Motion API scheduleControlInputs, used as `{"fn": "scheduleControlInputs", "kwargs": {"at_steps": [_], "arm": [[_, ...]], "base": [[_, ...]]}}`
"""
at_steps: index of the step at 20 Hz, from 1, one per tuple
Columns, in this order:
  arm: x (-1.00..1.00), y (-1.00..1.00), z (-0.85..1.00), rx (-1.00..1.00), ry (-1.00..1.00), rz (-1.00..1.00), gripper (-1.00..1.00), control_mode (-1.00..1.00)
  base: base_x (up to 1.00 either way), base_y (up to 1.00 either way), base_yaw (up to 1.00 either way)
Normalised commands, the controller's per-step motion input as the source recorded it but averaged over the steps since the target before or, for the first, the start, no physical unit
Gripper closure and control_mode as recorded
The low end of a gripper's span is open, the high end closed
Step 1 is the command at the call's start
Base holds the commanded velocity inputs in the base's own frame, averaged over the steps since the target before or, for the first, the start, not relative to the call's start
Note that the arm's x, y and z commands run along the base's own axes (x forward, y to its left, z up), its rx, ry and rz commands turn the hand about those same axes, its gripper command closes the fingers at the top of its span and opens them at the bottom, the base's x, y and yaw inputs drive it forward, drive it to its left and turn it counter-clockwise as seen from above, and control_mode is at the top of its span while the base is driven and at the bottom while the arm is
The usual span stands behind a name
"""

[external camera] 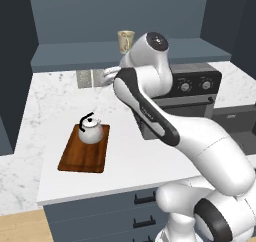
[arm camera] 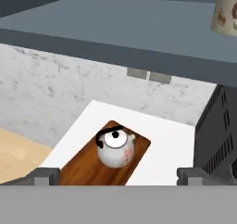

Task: Pick the kettle from the counter and place it on the tray. Then pick the mug from the cabinet and place it on the tray. Then close the cabinet doors.

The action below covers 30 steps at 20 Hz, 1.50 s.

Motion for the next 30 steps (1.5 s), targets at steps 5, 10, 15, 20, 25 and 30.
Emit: {"fn": "scheduleControlInputs", "kwargs": {"at_steps": [5,10,15,20,25,30], "arm": [[0.0,-0.32,0.55,0.0,-0.16,-0.26,-1.0,-1.0],[0.04,-0.37,0.46,0.03,-0.13,-0.16,-1.0,-1.0],[0.19,-0.38,0.35,0.05,-0.05,-0.14,-1.0,-1.0],[0.22,-0.36,0.17,0.05,0.0,-0.06,-1.0,-1.0],[0.35,-0.22,0.0,0.0,0.0,0.0,-1.0,-1.0],[0.36,-0.04,-0.02,0.0,0.0,0.0,-1.0,-1.0]], "base": [[0.0,0.0,0.0],[0.0,0.0,0.0],[0.0,0.0,0.0],[0.0,0.0,0.0],[0.0,0.0,0.0],[0.0,0.0,0.0]]}}
